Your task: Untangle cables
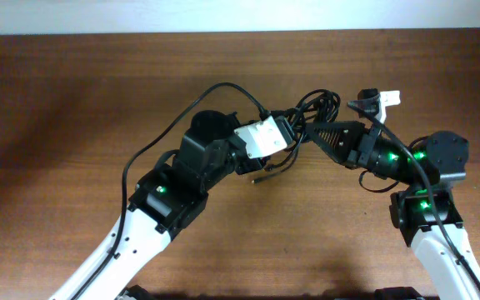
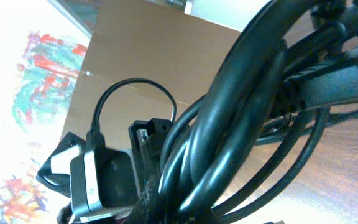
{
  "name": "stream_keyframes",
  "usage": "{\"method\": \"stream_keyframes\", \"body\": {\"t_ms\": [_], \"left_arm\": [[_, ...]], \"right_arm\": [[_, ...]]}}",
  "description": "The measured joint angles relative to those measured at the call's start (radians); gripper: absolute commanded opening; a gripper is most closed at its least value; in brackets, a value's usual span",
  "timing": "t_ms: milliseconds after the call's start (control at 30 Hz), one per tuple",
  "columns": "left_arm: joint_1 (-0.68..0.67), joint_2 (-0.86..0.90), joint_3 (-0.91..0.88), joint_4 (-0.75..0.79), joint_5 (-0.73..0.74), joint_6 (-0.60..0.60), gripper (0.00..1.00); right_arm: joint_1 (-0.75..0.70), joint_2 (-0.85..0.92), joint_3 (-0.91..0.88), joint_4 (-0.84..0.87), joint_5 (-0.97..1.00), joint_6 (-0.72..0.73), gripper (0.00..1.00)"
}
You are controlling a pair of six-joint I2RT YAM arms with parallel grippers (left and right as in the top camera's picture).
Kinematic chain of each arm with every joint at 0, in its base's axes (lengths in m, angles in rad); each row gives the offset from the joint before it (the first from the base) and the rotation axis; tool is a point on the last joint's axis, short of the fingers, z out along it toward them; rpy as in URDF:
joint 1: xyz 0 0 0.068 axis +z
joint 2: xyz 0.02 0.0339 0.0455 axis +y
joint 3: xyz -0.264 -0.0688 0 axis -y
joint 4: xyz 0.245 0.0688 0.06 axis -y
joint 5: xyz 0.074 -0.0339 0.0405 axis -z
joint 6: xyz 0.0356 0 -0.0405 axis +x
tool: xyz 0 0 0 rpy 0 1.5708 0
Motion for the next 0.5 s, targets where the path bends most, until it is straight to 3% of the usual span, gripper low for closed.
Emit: {"method": "stream_keyframes", "body": {"t_ms": [167,200,267,500], "left_arm": [[-0.009,0.0,0.0,0.002,-0.026,-0.107,0.01],[-0.009,0.0,0.0,0.002,-0.026,-0.115,0.16],[-0.009,0.0,0.0,0.009,-0.042,-0.13,0.67],[0.029,-0.031,-0.001,0.022,-0.19,-0.219,0.8]], "right_arm": [[0.0,0.0,0.0,0.005,-0.017,-0.061,0.04],[0.0,0.001,0.0,0.005,-0.02,-0.072,0.04],[0.0,0.0,0.0,0.007,-0.031,-0.086,0.04],[-0.004,0.0,0.0,0.017,-0.05,-0.115,0.04]]}}
